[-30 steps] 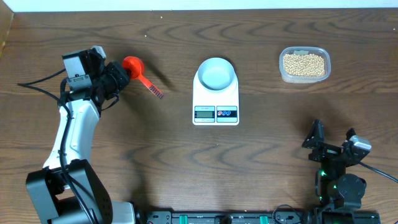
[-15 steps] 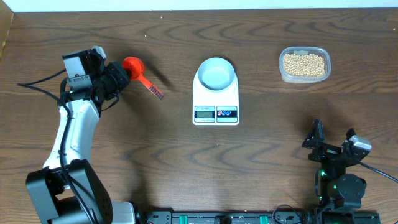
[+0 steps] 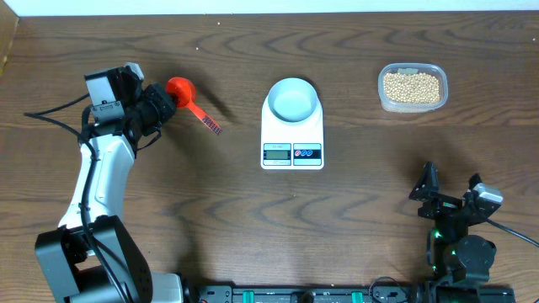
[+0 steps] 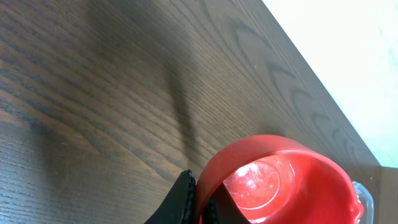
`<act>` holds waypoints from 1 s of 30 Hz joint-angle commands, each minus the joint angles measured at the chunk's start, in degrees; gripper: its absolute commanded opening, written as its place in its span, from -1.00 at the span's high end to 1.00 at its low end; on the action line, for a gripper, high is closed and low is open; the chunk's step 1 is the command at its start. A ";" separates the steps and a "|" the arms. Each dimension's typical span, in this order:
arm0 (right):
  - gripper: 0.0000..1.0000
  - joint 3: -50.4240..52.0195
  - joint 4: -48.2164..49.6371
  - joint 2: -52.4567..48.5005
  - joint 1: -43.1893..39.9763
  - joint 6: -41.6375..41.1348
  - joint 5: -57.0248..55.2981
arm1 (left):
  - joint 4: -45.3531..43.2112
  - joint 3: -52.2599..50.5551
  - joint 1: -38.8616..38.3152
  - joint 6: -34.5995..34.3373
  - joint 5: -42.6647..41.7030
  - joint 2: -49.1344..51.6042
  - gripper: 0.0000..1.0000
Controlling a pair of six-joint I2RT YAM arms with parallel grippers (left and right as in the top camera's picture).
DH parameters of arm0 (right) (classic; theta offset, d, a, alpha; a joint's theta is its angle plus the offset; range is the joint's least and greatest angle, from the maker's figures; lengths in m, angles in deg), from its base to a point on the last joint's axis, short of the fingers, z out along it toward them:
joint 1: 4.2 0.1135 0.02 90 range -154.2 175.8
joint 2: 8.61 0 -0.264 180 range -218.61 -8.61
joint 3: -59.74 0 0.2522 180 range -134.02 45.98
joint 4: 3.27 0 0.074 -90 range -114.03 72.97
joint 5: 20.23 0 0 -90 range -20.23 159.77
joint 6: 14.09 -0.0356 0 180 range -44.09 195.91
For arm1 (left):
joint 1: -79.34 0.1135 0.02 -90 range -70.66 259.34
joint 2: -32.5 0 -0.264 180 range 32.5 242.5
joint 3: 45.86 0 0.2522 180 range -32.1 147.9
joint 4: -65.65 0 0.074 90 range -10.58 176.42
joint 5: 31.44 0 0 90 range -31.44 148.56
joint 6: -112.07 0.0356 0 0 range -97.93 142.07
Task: Scoop item into bowl and weigh 50g on scale
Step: 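Carry the red scoop with the left gripper toward the scale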
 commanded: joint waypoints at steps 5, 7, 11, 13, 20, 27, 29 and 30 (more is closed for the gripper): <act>-0.98 0.07 -0.20 0.28 0.50 0.70 -0.28 | -0.26 1.09 -0.22 -0.48 -0.76 -1.18 0.86; -0.99 0.07 -0.20 0.28 0.50 0.70 -0.28 | -0.28 1.09 -0.22 -0.48 -0.22 -1.18 0.85; -0.98 0.07 -0.20 0.28 0.50 0.70 -0.28 | 0.24 1.09 -0.28 -0.63 -0.31 -1.18 0.85; -0.98 0.09 -0.22 0.28 0.50 0.70 -0.28 | 1.09 1.09 -0.46 -1.92 -0.55 -1.18 0.86; -0.99 0.07 -0.22 0.28 0.50 0.70 -0.28 | 2.40 1.09 -2.62 -6.84 -1.18 -2.89 0.86; -0.98 0.07 -0.20 0.28 0.50 0.70 -0.28 | 5.38 1.09 -8.46 -14.88 -1.14 -6.10 0.85; -0.99 0.07 -0.22 0.28 0.52 0.70 -0.28 | 6.80 1.09 -10.27 -18.08 -1.09 -6.64 0.86; -0.98 0.07 -0.20 0.28 0.50 0.70 -0.28 | 7.41 1.09 -11.10 -19.91 -1.09 -6.75 0.85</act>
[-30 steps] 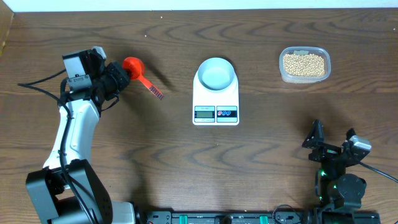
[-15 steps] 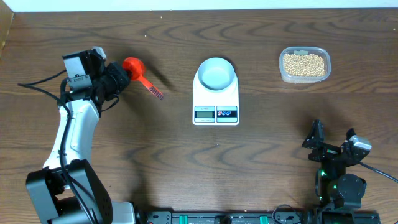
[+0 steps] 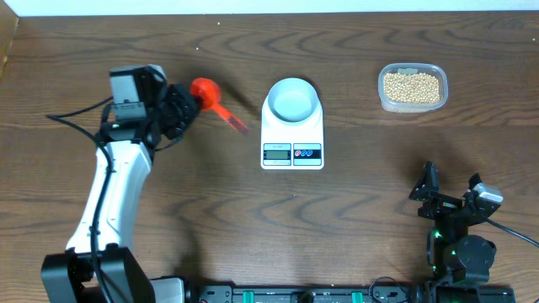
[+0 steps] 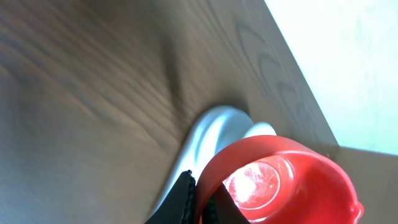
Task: Scoop item into bowl and weigh 50g on scale
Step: 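Carry the red scoop with the left gripper toward the scale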
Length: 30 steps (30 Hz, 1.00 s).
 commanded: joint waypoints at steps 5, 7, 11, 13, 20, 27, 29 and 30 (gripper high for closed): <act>-0.99 0.07 -0.20 0.28 0.50 0.70 -0.31 | 6.12 1.09 -6.73 -15.91 -0.94 -1.27 0.86; -0.99 0.07 -0.17 0.28 0.50 0.66 -0.31 | 8.50 1.09 -8.35 -17.46 -0.92 -1.27 0.86; -0.99 0.07 -0.17 0.28 0.50 0.70 -0.28 | 12.83 1.09 -11.52 -20.11 -0.94 -1.27 0.86; -0.98 0.07 -0.17 0.28 0.50 0.70 -0.28 | 14.71 1.09 -13.20 -20.79 -0.92 -1.27 0.85; -0.98 0.09 -0.70 0.24 0.52 -0.83 9.16 | 19.23 1.09 -17.07 -24.22 -0.92 -1.27 0.86; -0.98 0.09 -0.15 -0.66 0.52 -11.23 16.68 | 19.19 1.09 -18.47 -24.44 0.17 -1.25 0.86; -0.99 0.09 -0.02 -1.75 0.52 -14.78 17.27 | 19.19 1.09 -18.47 -24.55 0.39 -1.25 0.86; -0.98 0.09 0.00 -2.29 0.52 -16.31 17.35 | 19.17 1.09 -18.47 -24.68 0.72 -1.25 0.85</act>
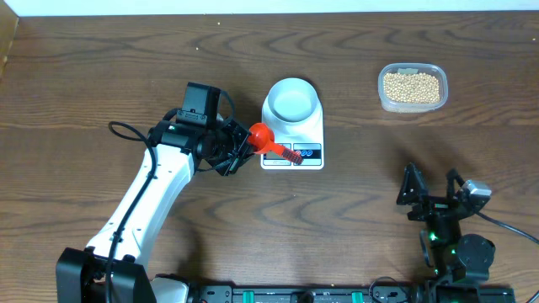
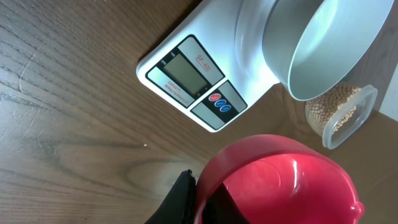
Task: Scoop item into bowl and weigh 50g on scale
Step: 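Carry the red scoop with the left gripper toward the scale, then reach the right gripper to the scoop handle beside the left gripper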
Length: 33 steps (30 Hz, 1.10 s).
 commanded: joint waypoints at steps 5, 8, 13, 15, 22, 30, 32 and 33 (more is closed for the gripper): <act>-0.99 0.09 1.79 -4.92 0.52 -12.76 6.97 | 0.15 1.09 -0.13 -1.60 2.32 -0.52 0.86; -0.99 0.07 8.57 -7.69 0.52 -10.58 13.18 | 0.17 1.09 -0.13 -1.86 3.34 -0.52 0.86; -0.99 -2.82 18.43 -16.11 0.52 -12.50 20.79 | -0.31 1.09 -0.13 -2.27 4.02 -0.52 0.86; -0.98 -6.49 18.43 -20.92 0.52 -13.03 23.87 | -0.79 1.09 -0.13 -2.38 4.44 -0.52 0.86; -0.99 -23.69 18.05 -41.03 0.52 -13.03 40.57 | -3.58 1.09 -0.20 -4.33 5.33 -0.52 0.86; -0.99 -35.89 17.81 -60.24 4.98 -16.76 47.63 | -6.80 1.09 -0.46 -6.16 8.17 -0.52 0.86; -0.98 -37.70 17.81 -63.71 8.57 -18.14 45.55 | -6.78 1.09 -0.68 -7.19 9.40 -0.52 0.85; -0.98 -38.29 17.79 -64.78 10.01 -18.69 44.48 | -6.78 1.09 -0.68 -7.45 9.62 -0.52 0.86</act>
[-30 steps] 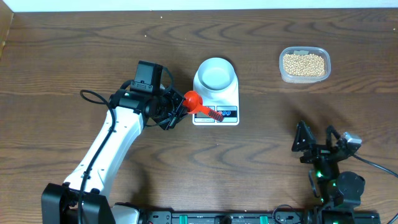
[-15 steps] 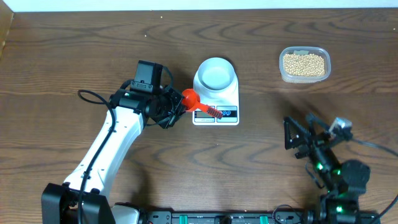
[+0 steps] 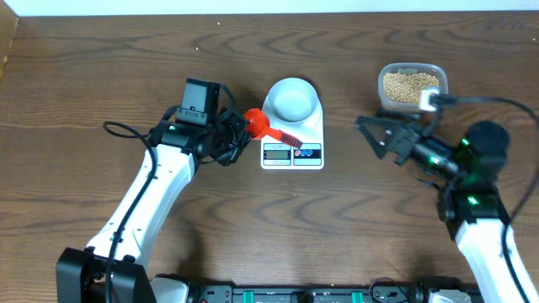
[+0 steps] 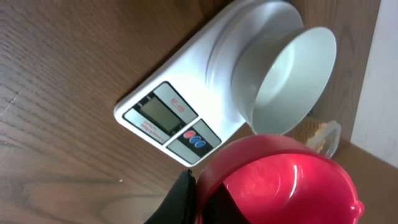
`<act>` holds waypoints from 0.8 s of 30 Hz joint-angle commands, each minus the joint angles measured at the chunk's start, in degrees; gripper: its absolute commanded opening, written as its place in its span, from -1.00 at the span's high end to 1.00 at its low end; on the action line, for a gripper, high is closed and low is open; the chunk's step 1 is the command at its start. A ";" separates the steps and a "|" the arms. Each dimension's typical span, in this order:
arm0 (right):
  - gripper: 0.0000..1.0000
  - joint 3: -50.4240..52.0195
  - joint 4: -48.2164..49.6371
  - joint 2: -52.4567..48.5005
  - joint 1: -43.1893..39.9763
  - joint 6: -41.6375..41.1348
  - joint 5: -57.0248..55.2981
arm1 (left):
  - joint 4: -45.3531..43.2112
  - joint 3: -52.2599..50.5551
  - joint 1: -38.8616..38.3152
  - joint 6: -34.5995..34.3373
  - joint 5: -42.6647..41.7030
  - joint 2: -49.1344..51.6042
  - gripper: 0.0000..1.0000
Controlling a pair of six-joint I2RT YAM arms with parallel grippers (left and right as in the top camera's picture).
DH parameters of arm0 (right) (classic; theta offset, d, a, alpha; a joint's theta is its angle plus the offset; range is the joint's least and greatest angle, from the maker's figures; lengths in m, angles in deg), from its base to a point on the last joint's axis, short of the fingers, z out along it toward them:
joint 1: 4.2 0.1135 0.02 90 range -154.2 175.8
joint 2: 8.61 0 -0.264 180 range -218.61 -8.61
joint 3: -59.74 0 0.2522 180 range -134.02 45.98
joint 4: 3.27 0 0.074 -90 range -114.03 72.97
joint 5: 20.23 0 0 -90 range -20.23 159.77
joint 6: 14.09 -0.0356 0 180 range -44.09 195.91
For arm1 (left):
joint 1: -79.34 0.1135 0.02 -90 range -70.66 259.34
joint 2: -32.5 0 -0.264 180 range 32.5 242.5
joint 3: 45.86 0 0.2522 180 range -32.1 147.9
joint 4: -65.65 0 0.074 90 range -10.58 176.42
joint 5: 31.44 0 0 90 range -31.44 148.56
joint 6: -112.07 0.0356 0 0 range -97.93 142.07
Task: Scoop item into bowl and weigh 50g on scale
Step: 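Reach the right gripper to the scoop handle beside the left gripper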
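Note:
My left gripper (image 3: 240, 132) is shut on a red plastic scoop (image 3: 258, 124) and holds it at the left edge of the white scale (image 3: 292, 139). The scoop's handle (image 3: 288, 138) reaches over the scale's display. In the left wrist view the scoop's cup (image 4: 286, 180) is empty, and one black finger (image 4: 185, 194) presses its rim. A white bowl (image 3: 292, 98) stands empty on the scale. My right gripper (image 3: 376, 136) hangs open over the table to the right of the scale, below the clear tub of beans (image 3: 412, 87).
The wooden table's (image 3: 253, 219) far edge meets a white wall behind the bowl and tub. A black cable (image 3: 126, 135) trails by the left arm. The tub's corner (image 4: 324, 134) shows behind the bowl (image 4: 286, 74) in the left wrist view.
The right arm has left its folded spot at the front right and now reaches over the table between scale and tub. The left gripper with the scoop has shifted slightly toward the bowl.
The left gripper held the empty scoop at the table's far left. A second later it was further right, close to the scale. Then it was at the scale's front left corner, and the right arm stirred. Now both arms are near the scale.

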 commanded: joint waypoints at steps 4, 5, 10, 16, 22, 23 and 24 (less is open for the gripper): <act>-0.99 -4.17 0.02 -5.95 10.01 -3.58 -4.52 | -0.07 1.09 -0.42 -3.10 4.26 -0.50 0.85; -0.99 -4.15 0.00 -6.45 11.37 -3.56 -5.35 | -0.07 1.09 -0.42 -3.37 4.46 -0.50 0.85; -0.98 -4.15 0.07 -7.56 15.78 -2.10 -6.40 | -0.20 1.07 -0.42 -3.45 4.48 -0.20 0.85; -0.89 -4.15 0.44 -7.76 18.75 -3.98 -12.04 | -0.26 0.98 -0.42 -3.48 4.46 0.24 0.86; -0.60 -4.15 0.22 -8.66 22.84 -3.98 -17.53 | -0.04 0.98 -1.95 -3.45 3.74 0.24 0.85; -0.55 -4.15 0.17 -8.92 23.34 -3.98 -17.88 | 0.02 0.98 -2.51 -3.45 3.74 0.24 0.86; -0.47 -4.15 0.20 -9.22 23.71 -3.96 -17.92 | 0.11 0.98 -2.95 -3.45 3.74 0.24 0.86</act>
